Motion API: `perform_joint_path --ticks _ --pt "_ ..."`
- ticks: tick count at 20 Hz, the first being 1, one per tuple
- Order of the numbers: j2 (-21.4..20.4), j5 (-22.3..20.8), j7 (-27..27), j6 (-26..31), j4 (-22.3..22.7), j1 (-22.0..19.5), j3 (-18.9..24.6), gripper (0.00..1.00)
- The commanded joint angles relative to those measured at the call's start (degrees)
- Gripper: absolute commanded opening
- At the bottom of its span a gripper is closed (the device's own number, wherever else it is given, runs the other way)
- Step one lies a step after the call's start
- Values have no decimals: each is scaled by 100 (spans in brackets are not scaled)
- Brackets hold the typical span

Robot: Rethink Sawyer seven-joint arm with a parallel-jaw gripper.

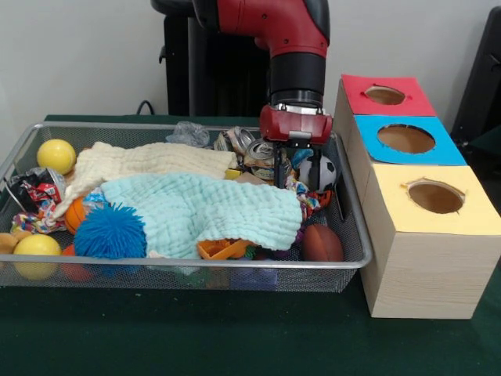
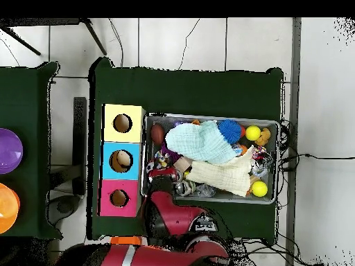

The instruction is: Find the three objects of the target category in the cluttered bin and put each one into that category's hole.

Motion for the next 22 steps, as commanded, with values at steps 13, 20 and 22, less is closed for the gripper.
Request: perform_joint_path --ticks 13,20,22 --pt "628 -35 703 366 -968 -95 94 100" --pt "627 -65 686 449 -972 -101 109 0" --pt "621 -85 687 478 -967 -110 120 0"
